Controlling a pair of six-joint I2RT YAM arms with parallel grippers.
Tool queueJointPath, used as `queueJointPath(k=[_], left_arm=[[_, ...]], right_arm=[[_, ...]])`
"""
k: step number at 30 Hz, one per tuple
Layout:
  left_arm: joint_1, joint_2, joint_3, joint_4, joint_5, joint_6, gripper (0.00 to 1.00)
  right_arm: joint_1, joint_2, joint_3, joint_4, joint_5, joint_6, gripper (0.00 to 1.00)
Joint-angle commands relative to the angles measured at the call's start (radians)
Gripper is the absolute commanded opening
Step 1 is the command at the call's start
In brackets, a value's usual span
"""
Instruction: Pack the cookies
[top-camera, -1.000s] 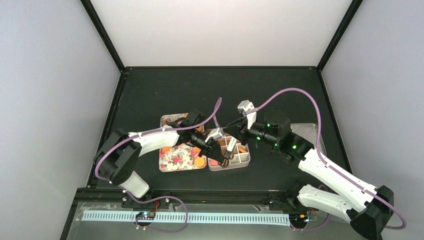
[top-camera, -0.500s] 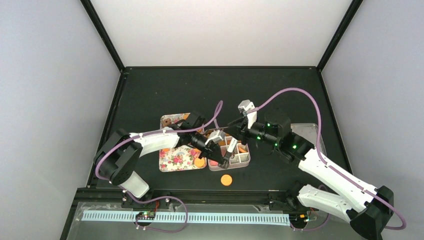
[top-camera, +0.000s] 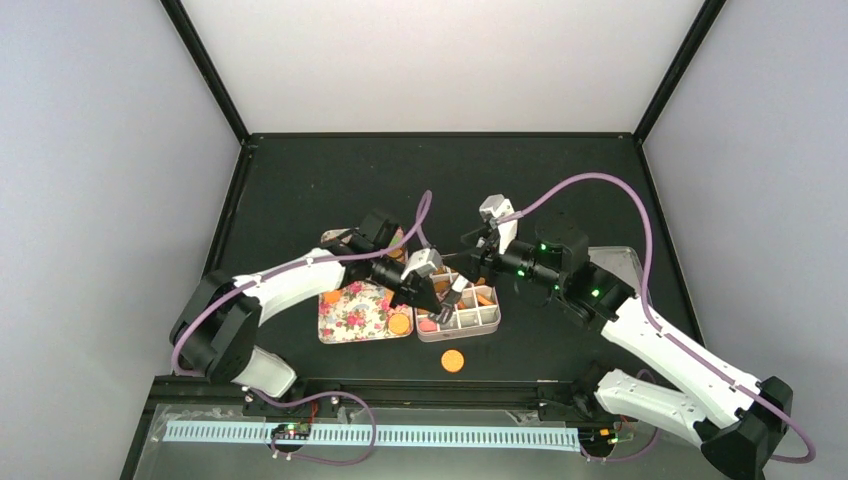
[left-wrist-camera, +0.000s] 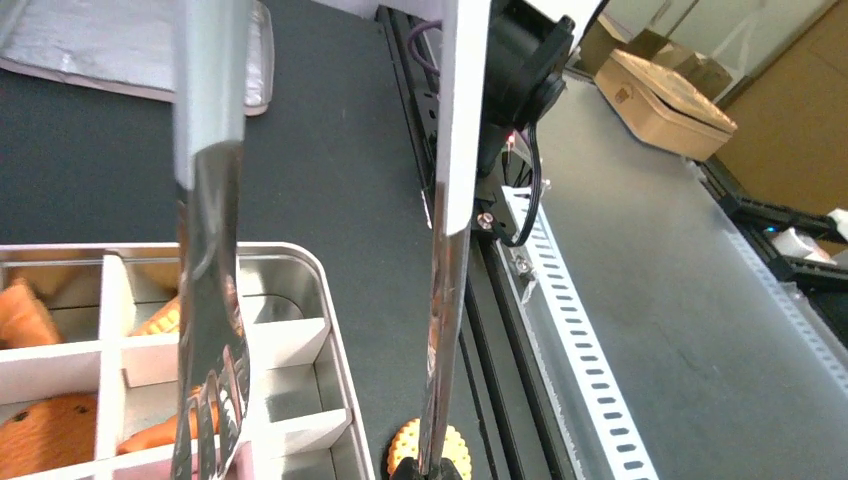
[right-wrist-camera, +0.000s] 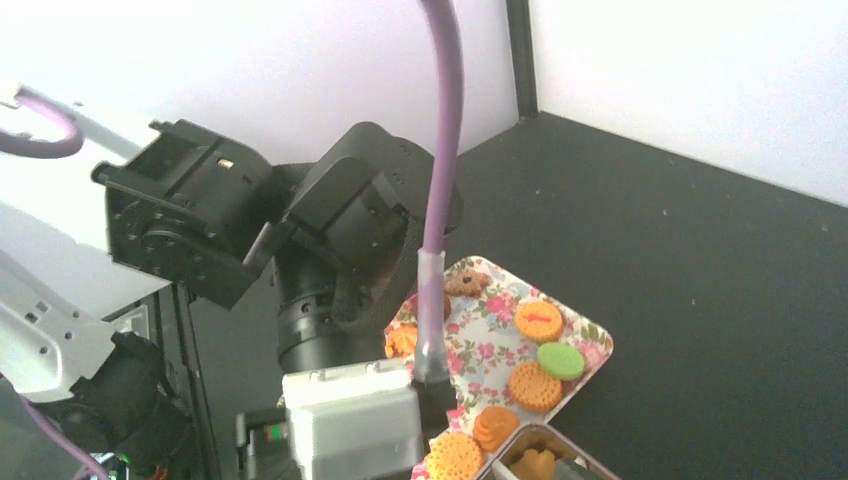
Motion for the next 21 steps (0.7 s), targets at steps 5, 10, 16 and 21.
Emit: queueJointPath(k=[5, 10, 16, 21], left_arm=[[0.140, -0.066, 0.048, -0.130, 0.152, -0.032, 0.02], [0.241, -0.113, 0.035, -0.143, 0.289, -0.099, 0.01], [0.268, -0.143, 0.024, -0.202, 0.353, -0.092, 0.02], [0.408, -0.141, 0.045, -0.486, 0.393, 0.139, 0.02]], right_arm=[[0.005, -0.014, 0.066, -0.013, -0.073, 0.047, 0.77], [0.006, 0.015, 0.092, -0.006, -0.076, 0.073, 0.89], [0.005, 0.207, 0.214, -0.022, -0.106, 0.119, 0.90], [0.004, 0.354, 0.301, 0.007, -0.020, 0.181, 0.94]])
